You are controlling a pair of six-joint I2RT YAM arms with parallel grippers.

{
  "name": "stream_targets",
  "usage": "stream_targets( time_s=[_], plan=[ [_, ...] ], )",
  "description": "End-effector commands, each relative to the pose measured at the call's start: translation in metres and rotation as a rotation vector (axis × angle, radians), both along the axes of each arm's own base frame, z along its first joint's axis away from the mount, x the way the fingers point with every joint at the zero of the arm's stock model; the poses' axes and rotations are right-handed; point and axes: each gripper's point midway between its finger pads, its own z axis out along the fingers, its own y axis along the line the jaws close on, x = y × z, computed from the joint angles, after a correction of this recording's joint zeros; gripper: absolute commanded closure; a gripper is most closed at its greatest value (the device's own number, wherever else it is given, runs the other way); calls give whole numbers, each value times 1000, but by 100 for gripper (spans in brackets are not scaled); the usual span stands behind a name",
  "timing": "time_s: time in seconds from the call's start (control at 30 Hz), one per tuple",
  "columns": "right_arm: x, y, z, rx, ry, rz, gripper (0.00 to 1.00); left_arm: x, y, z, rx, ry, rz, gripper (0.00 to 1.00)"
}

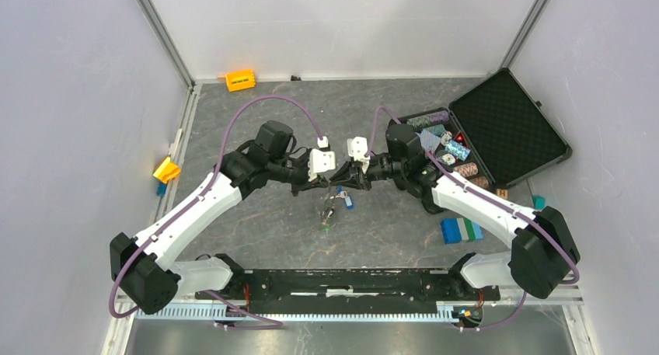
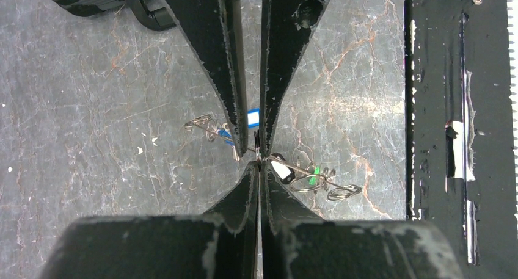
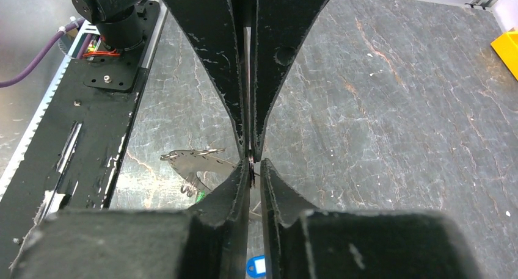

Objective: Put the keys on the keyring

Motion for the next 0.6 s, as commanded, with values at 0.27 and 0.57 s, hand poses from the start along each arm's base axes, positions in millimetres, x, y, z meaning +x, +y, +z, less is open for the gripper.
stream_targets(
  time_s=[0.27, 0.57],
  plan=[
    [5, 3, 5, 13, -18, -16, 100, 3, -7, 42, -124, -75, 9, 98],
    [-11, -2, 44, 198, 98, 72, 100, 5, 17, 61, -298, -153, 13, 65]
  ],
)
